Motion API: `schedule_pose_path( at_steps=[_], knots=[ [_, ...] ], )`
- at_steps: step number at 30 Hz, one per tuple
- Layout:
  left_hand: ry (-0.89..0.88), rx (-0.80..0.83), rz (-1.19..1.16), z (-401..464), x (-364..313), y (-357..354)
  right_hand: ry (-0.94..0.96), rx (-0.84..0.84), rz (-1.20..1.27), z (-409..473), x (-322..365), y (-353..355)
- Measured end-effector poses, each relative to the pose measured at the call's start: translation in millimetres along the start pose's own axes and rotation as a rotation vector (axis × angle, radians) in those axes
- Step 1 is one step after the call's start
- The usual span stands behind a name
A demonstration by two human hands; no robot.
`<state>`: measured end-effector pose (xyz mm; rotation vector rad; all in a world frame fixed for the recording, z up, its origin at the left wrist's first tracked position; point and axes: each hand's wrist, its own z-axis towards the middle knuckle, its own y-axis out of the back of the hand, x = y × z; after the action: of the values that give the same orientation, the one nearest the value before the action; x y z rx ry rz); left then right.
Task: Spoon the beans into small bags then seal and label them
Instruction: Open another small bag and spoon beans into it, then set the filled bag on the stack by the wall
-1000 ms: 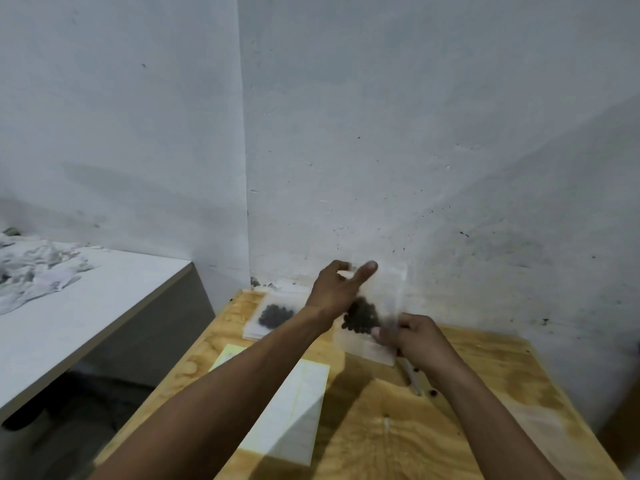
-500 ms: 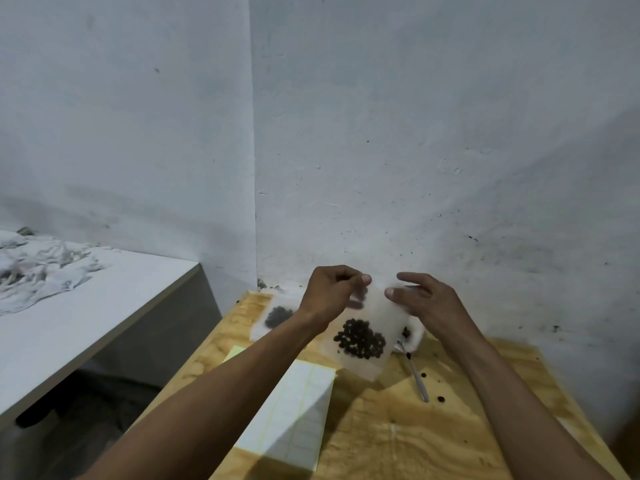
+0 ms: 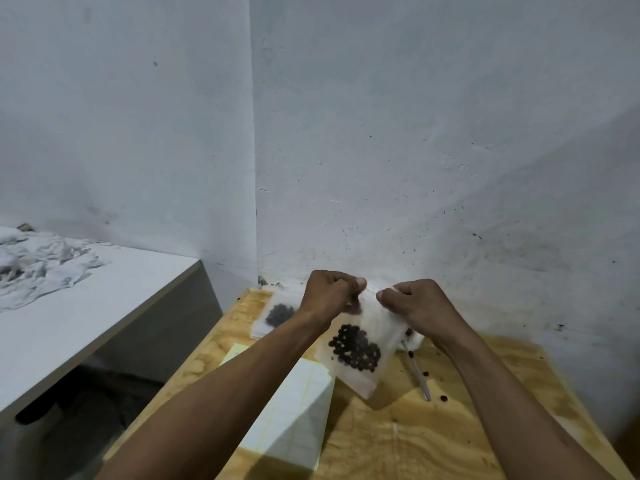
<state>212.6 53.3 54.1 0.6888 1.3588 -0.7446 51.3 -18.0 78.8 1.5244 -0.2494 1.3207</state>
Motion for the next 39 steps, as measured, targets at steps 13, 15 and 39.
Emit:
schedule_pose_path(
  at_steps=[13, 15, 39],
  knots=[
    [0.144, -0.085, -0.2, 26.6, -15.6, 50.4, -0.171, 0.188, 0.336, -7.2, -1.2, -35.8],
    [0.272, -0.005, -0.062, 30.3, -9.8, 61.9, -0.174, 0.26, 0.438, -3.8, -5.6, -56.4],
    [0.356, -0.071, 0.648, 89.2, 82.4, 140.8, -0.236, 0.008, -0.308, 93.0, -22.3, -201.6]
  ],
)
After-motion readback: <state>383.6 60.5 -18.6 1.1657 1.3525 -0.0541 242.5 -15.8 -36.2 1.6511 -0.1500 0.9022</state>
